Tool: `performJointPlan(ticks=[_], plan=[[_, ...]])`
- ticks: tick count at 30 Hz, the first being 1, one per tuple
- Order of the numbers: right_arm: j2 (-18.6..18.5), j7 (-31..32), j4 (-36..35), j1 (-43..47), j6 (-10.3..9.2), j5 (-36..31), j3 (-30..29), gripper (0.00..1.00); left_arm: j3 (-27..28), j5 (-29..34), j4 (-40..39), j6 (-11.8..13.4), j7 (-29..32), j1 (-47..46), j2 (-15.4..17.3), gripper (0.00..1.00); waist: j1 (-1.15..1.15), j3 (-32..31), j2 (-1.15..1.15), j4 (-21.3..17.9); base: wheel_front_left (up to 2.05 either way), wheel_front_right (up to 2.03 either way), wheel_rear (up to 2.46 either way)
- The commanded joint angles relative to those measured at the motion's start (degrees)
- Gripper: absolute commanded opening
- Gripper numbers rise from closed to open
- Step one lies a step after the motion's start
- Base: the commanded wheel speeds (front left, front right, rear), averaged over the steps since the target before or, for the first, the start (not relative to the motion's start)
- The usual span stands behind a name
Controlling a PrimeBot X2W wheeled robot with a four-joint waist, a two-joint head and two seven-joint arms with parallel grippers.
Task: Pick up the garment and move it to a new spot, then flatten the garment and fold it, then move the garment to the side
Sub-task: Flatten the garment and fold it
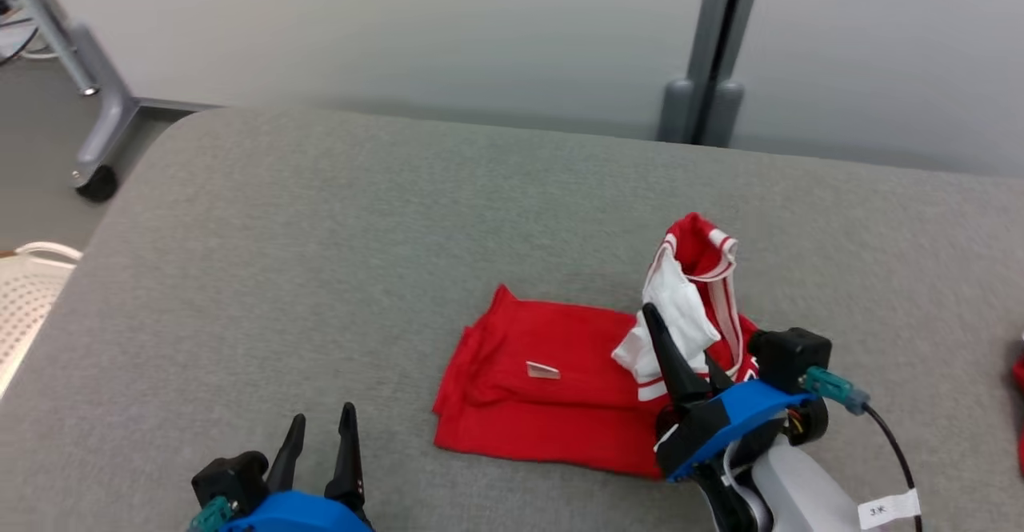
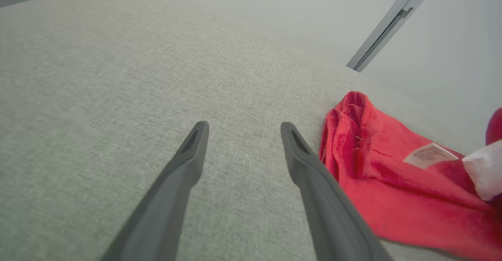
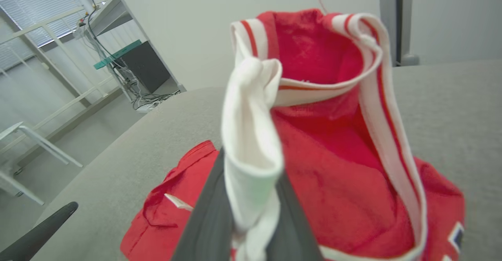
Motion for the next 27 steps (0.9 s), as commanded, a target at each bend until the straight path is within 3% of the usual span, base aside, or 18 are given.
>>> performJointPlan(ticks=[1, 11, 12, 13, 14, 19, 27], plan=[[-0.21, -0.2, 0.82, -1.53, 0.04, 0.67, 1.37, 0.0, -0.69, -0.04, 0.34, -0.17, -0.08, -0.9, -0.06, 1.0, 0.0, 1.55, 0.0, 3.23, 0.0, 0.0, 0.0], [-0.23, -0.19, 10.01, -8.07, 0.04, 5.58, 7.89, 0.0, -4.42, 0.67, 2.11, -0.18, -0.1, -1.7, 0.27, 1.0, 0.0, 1.77, 0.0, 14.4, 0.0, 0.0, 0.0], [-0.23, -0.18, 10.28, -8.48, 0.03, 6.16, 8.47, 0.16, -4.59, 0.78, 2.07, -0.18, -0.1, -1.75, 0.32, 1.0, 0.0, 1.74, 0.0, 14.81, 0.0, 0.0, 0.0], [-0.25, -0.18, 10.24, -8.85, 0.03, 6.42, 9.11, 0.68, -4.51, 0.98, 2.0, -0.18, -0.1, -1.72, 0.33, 1.0, 0.0, 1.74, 0.0, 14.91, 0.0, 0.0, 0.0], [-0.26, -0.19, 9.89, -9.08, 0.03, 6.57, 9.16, 1.0, -4.13, 1.09, 1.94, -0.18, -0.1, -1.68, 0.33, 1.0, 0.0, 1.7, 0.0, 14.77, 0.0, 0.0, 0.0], [-0.32, -0.18, 6.11, -7.94, 0.03, 3.66, 4.63, 1.0, -1.55, 1.97, 0.74, -0.18, -0.1, -1.14, 0.63, 1.0, 0.0, 1.45, 0.0, 10.92, 0.0, 0.0, 0.0], [-0.22, -0.18, -3.4, 1.13, 0.03, -8.59, -13.22, 1.0, 4.6, 6.65, -2.58, -0.16, -0.1, -0.14, 0.57, 1.0, 0.0, 0.54, 0.0, 1.43, 0.0, 0.0, 0.0]])
